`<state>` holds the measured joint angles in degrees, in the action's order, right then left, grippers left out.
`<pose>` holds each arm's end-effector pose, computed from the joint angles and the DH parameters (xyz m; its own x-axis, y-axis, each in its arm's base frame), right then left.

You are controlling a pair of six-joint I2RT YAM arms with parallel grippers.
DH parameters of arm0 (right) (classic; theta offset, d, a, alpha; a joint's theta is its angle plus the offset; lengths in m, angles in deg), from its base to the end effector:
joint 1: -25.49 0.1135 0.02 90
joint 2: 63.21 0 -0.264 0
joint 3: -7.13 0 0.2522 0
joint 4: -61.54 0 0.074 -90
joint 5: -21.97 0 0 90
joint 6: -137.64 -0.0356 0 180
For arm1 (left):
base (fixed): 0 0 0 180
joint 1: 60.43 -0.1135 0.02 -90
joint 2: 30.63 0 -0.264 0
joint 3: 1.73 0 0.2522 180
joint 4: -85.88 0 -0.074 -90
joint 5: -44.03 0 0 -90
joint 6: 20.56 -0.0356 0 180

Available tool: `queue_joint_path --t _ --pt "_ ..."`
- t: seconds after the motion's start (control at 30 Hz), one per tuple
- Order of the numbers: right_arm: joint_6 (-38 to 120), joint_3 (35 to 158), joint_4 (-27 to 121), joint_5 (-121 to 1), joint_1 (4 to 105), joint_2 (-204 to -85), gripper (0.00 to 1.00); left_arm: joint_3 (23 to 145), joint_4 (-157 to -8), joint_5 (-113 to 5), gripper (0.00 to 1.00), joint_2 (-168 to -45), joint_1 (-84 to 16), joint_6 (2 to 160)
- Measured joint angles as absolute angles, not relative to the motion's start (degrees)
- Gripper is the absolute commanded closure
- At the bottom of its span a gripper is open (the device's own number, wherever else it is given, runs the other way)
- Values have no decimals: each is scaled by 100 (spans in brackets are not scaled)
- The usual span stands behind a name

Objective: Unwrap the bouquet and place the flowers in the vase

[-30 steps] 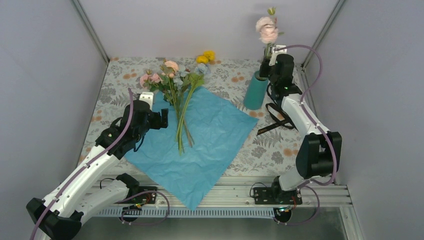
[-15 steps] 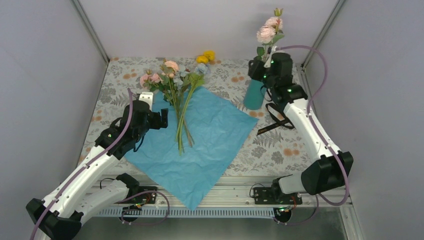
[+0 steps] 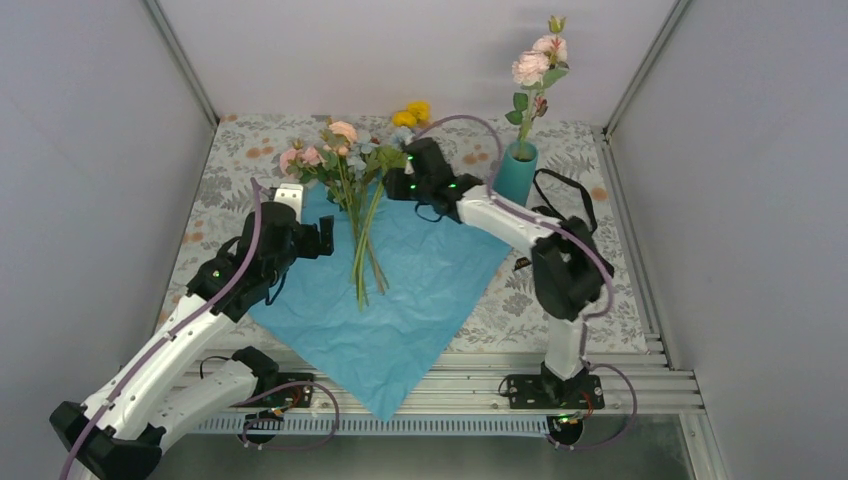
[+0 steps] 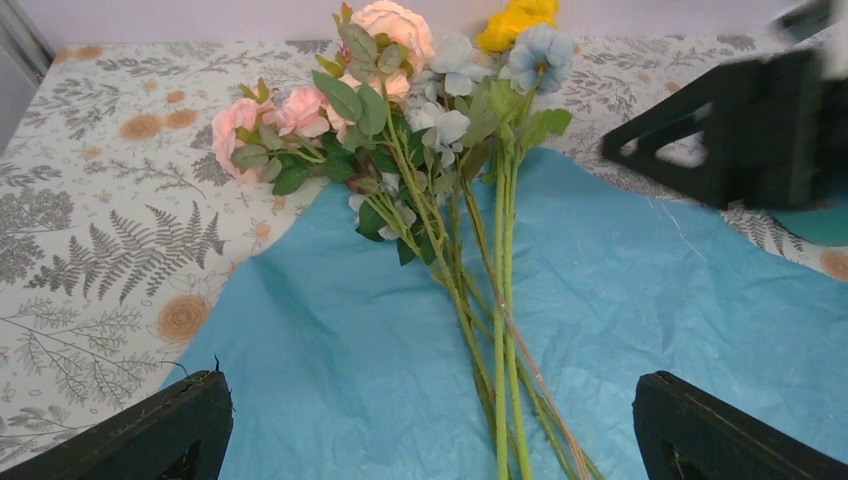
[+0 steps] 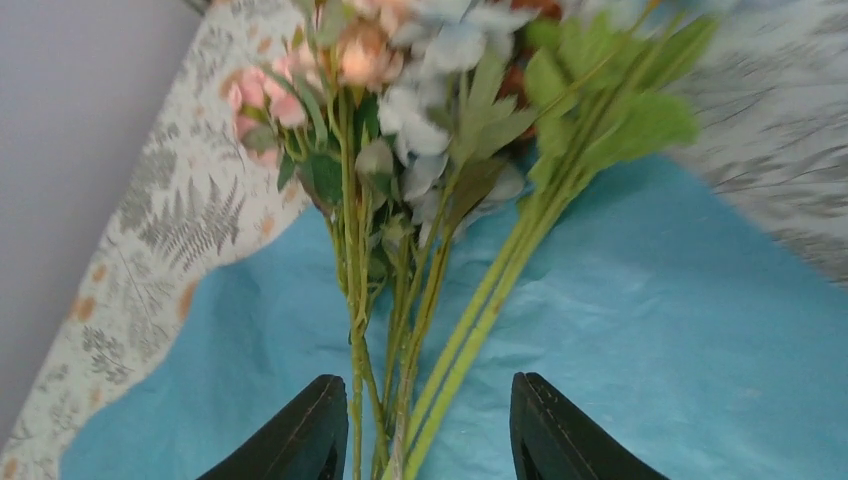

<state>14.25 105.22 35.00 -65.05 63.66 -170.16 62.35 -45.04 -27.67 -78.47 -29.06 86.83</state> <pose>0.3412 0.2706 0.2637 -0.7382 0.1188 -0.6640 -0.2925 0.8307 0.4737 0.1557 -0.0818 0.3213 -0.5223 -0.0139 -0.8527 0.1183 0.9890 -0.0886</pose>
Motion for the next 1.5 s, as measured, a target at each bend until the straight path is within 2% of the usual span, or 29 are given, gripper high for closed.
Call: queue_joint_path --t 0.3,0.57,0.63,0.77,0.83,1.17,1.5 --pt "1637 12142 3083 -6525 6797 -18922 61 6235 -4507 -2692 0 -7759 -2908 8683" --pt "1696 12789 2764 -6535 6823 -19788 63 6233 -4507 -2690 0 -7759 -2908 8683" --pt "1712 12861 2685 -6564 6823 -19873 69 6233 -4507 -2688 0 -7759 -2908 8683" --pt "1779 13071 2602 -6553 6823 -20002 91 6233 -4507 -2688 0 -7759 -2908 8683" --pt "1821 13132 2582 -6546 6823 -20041 96 6233 -4507 -2688 0 -7759 -2908 8683" --pt "1869 12909 2600 -6540 6823 -19845 96 6233 -4504 -2668 0 -7759 -2908 8685" --pt "1871 11027 2751 -7014 6830 -17460 96 6233 -4487 -2590 0 -7790 -2908 8711"
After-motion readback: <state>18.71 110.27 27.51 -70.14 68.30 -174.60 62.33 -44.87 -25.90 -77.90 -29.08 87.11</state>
